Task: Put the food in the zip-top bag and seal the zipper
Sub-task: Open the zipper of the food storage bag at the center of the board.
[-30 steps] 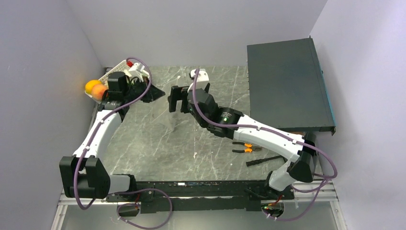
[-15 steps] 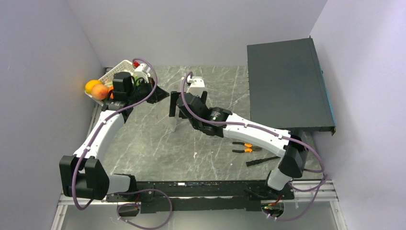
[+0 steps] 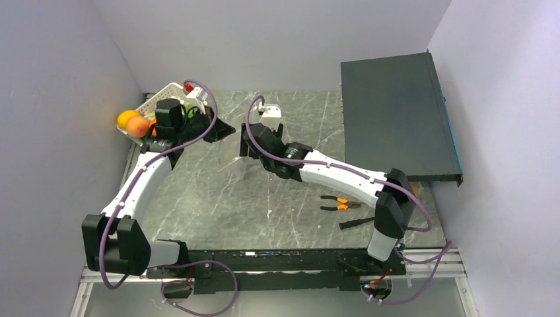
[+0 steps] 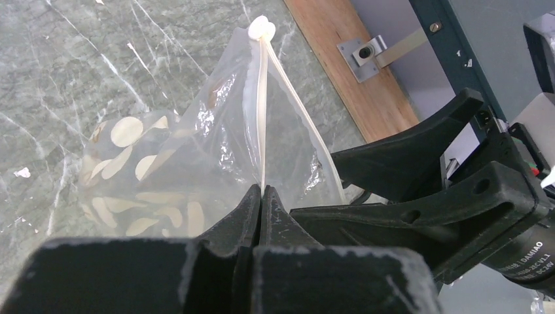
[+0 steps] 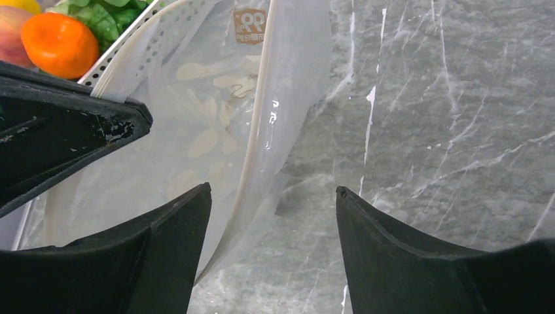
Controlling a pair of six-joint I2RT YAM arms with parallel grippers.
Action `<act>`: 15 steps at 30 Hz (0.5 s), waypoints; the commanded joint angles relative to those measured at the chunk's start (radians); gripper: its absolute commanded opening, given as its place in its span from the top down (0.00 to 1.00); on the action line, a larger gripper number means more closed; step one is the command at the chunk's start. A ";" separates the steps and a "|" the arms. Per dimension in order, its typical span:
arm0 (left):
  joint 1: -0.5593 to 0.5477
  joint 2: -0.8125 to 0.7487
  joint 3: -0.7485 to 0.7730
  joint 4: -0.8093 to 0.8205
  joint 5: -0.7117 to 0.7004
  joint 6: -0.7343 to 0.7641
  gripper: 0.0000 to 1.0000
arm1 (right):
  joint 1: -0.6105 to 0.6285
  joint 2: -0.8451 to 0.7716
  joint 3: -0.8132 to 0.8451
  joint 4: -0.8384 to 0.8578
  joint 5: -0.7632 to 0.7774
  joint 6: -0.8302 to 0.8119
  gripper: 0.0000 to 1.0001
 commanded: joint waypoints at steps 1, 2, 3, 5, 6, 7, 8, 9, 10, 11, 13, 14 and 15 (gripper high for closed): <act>-0.006 -0.015 -0.005 0.044 0.024 -0.009 1.00 | 0.003 -0.015 0.021 0.031 0.019 -0.059 0.32; -0.006 -0.013 -0.003 0.040 0.016 -0.007 1.00 | 0.004 -0.020 0.013 0.033 0.024 -0.073 0.38; -0.006 -0.014 -0.003 0.034 0.008 -0.005 1.00 | 0.003 -0.028 0.004 0.034 0.035 -0.084 0.43; -0.007 -0.016 -0.001 0.027 -0.008 0.000 1.00 | 0.002 -0.057 -0.026 0.041 0.068 -0.111 0.56; -0.006 -0.016 0.000 0.022 -0.015 0.003 1.00 | 0.002 -0.073 -0.044 0.045 0.092 -0.119 0.66; -0.006 -0.017 0.001 0.015 -0.028 0.008 1.00 | 0.002 -0.091 -0.062 0.052 0.116 -0.128 0.80; -0.006 -0.020 0.004 0.004 -0.042 0.014 1.00 | 0.002 -0.110 -0.090 0.059 0.138 -0.139 0.90; -0.006 -0.023 0.006 -0.003 -0.052 0.021 1.00 | 0.002 -0.129 -0.112 0.068 0.160 -0.150 0.97; -0.006 -0.025 0.007 -0.011 -0.059 0.027 1.00 | 0.003 -0.149 -0.134 0.079 0.175 -0.167 1.00; -0.006 -0.029 0.007 -0.010 -0.061 0.030 1.00 | 0.003 -0.168 -0.154 0.092 0.192 -0.180 1.00; -0.006 -0.028 0.000 0.006 -0.045 0.029 0.96 | 0.003 -0.206 -0.196 0.123 0.209 -0.205 1.00; -0.006 -0.023 0.002 0.010 -0.029 0.027 0.94 | 0.003 -0.223 -0.217 0.147 0.211 -0.219 1.00; -0.007 -0.014 0.004 0.012 -0.009 0.024 0.92 | 0.003 -0.237 -0.235 0.163 0.208 -0.233 1.00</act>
